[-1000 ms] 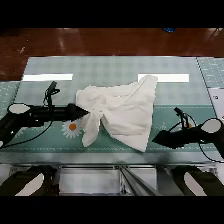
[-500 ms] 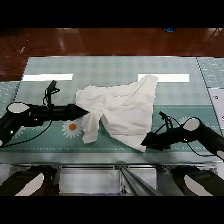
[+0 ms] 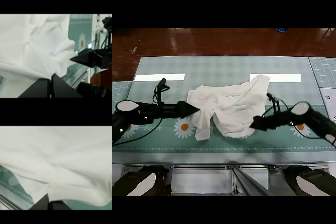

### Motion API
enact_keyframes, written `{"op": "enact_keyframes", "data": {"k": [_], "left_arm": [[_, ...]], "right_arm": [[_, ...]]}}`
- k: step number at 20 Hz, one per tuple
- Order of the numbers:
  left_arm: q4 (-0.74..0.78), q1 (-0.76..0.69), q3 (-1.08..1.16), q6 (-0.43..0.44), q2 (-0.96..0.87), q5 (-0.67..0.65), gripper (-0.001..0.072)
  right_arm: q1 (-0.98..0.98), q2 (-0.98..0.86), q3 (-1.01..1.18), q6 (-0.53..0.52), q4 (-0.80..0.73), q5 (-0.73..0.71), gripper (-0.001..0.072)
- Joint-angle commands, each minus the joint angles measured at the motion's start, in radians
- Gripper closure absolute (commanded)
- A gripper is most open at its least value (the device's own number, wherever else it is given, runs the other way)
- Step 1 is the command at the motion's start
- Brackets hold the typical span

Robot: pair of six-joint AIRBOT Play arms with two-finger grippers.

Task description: Fold the shirts.

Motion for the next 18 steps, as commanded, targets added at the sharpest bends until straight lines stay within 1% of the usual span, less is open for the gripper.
{"op": "enact_keyframes", "data": {"k": [1,4,5,7,9,10,11,13,15,17,18], "left_arm": [[-0.002,0.081,0.196,-0.026,0.002,-0.04,0.0691],[-0.001,0.181,0.568,-0.029,0.002,-0.099,0.0691],[0.006,0.219,0.697,-0.048,0.002,-0.11,0.0692],[0.082,0.299,0.951,-0.114,0.002,-0.109,0.0692],[0.181,0.354,1.165,-0.2,0.002,-0.045,0.0692],[0.212,0.377,1.249,-0.232,0.002,-0.032,0.0691],[0.238,0.401,1.325,-0.249,0.003,-0.049,0.0692],[0.299,0.447,1.444,-0.259,0.025,-0.128,0.0692],[0.372,0.454,1.452,-0.303,0.089,-0.129,0.0692],[0.441,0.452,1.452,-0.302,0.166,-0.159,0.0691],[0.5,0.433,1.452,-0.303,0.2,-0.171,0.0691]], "right_arm": [[-0.031,0.01,0.361,0.018,-0.102,0.105,0.0692],[-0.119,0.009,0.814,0.085,-0.214,0.15,0.0692],[-0.151,0.01,0.955,0.097,-0.24,0.17,0.0692],[-0.209,0.01,1.223,0.121,-0.277,0.23,0.0692],[-0.235,0.012,1.43,0.141,-0.276,0.245,0.0692],[-0.235,0.027,1.484,0.14,-0.279,0.238,0.0692],[-0.235,0.063,1.489,0.138,-0.288,0.226,0.0692],[-0.235,0.148,1.489,0.133,-0.378,0.259,0.0692],[-0.235,0.241,1.489,0.13,-0.525,0.321,0.0692],[-0.234,0.33,1.486,0.136,-0.663,0.377,0.0692],[-0.233,0.381,1.468,0.148,-0.72,0.395,0.0692]]}}
